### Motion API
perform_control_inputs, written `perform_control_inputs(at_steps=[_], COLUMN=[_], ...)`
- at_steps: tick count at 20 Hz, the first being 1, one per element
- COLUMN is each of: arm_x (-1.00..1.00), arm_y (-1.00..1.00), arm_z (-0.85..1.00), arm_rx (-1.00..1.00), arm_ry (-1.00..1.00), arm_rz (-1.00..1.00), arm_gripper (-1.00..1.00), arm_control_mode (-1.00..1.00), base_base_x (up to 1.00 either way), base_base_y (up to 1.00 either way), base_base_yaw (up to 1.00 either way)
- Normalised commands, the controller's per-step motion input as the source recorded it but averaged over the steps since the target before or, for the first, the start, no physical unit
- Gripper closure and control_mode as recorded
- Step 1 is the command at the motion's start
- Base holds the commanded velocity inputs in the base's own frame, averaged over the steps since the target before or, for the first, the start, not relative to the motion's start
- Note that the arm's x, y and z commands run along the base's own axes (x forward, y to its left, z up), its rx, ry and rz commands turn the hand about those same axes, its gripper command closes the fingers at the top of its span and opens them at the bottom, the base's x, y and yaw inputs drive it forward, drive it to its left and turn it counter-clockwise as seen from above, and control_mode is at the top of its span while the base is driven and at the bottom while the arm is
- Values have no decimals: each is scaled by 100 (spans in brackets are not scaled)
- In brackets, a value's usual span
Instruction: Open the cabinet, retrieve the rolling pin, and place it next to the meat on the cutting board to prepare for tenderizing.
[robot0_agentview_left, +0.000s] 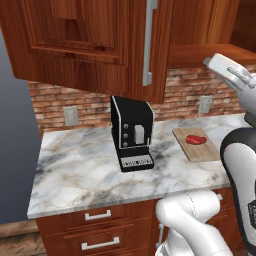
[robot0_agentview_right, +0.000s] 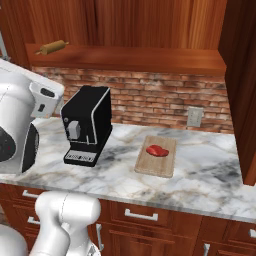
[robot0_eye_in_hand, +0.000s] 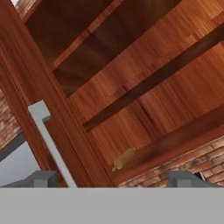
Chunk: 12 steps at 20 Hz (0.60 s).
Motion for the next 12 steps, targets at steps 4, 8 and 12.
perform_control_inputs(at_steps=[4, 8, 12], arm_x=[8, 22, 77], arm_y=[-48, -25, -19], arm_z=[-1, -13, -13], arm_rx=[9, 2, 3], arm_ry=[3, 5, 12], arm_rz=[3, 4, 8], arm_gripper=[-100, -100, -100], arm_control_mode=[-100, -100, -100], base_base_x=[0, 0, 0], base_base_y=[0, 0, 0], base_base_yaw=[0, 0, 0])
